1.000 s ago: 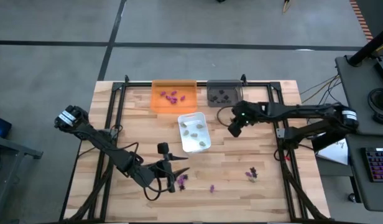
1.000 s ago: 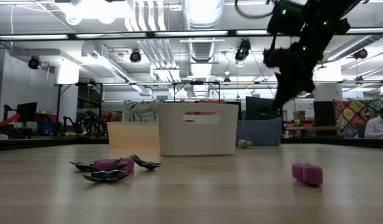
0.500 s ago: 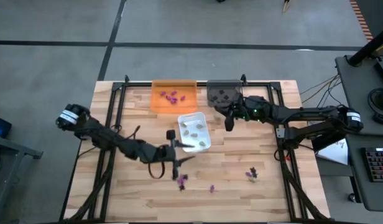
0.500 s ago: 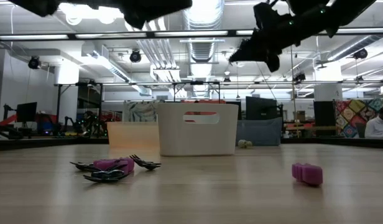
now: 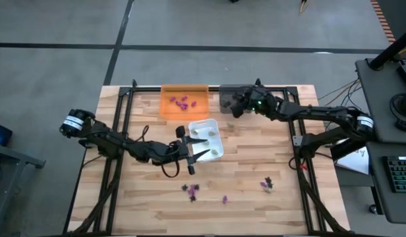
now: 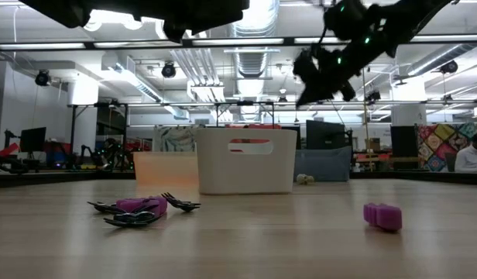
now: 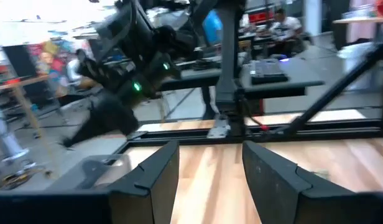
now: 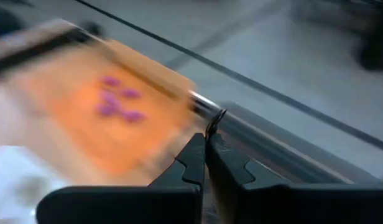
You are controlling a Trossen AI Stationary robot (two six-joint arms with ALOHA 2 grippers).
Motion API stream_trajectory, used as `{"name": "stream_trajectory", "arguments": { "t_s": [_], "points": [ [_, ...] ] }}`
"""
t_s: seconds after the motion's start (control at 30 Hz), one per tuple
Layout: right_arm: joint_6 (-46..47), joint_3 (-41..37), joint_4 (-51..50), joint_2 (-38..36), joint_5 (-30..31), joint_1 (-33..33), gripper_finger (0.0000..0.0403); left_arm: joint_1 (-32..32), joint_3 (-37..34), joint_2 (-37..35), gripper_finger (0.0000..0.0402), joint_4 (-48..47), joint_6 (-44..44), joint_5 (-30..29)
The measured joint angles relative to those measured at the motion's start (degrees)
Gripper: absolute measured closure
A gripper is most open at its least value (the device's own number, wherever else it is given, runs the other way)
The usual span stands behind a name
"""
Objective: Sort Halloween decoration
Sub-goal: Put the black spider toy into the black bin, then put the white skull toy into the white bin
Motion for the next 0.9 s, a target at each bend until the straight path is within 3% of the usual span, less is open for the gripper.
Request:
{"name": "stream_trajectory", "arguments": {
  "t_s": [0.1, 0.4, 0.57, 0.9],
  "points": [
    [1.65, 0.18, -2.9, 2.72, 2.73, -3.06, 0.0394, 0.27, 0.09, 0.0, 0.0242, -0.12, 0.01, -1.07],
    [3.93, 0.59, -4.8, 10.54, 2.55, -7.4, 0.0394, 3.88, 0.09, -0.78, 0.0242, -4.64, 0.93, -0.58],
    [4.54, 1.04, -4.81, 12.93, 2.6, -7.41, 0.039, 7.57, 0.06, -1.01, 0.0242, -7.27, 1.22, 5.92],
    [5.67, 1.08, -5.14, 11.89, 1.1, -7.46, 0.0309, 8.0, 0.06, -1.14, 0.0242, -7.09, -0.48, 6.37]
  ]
}}
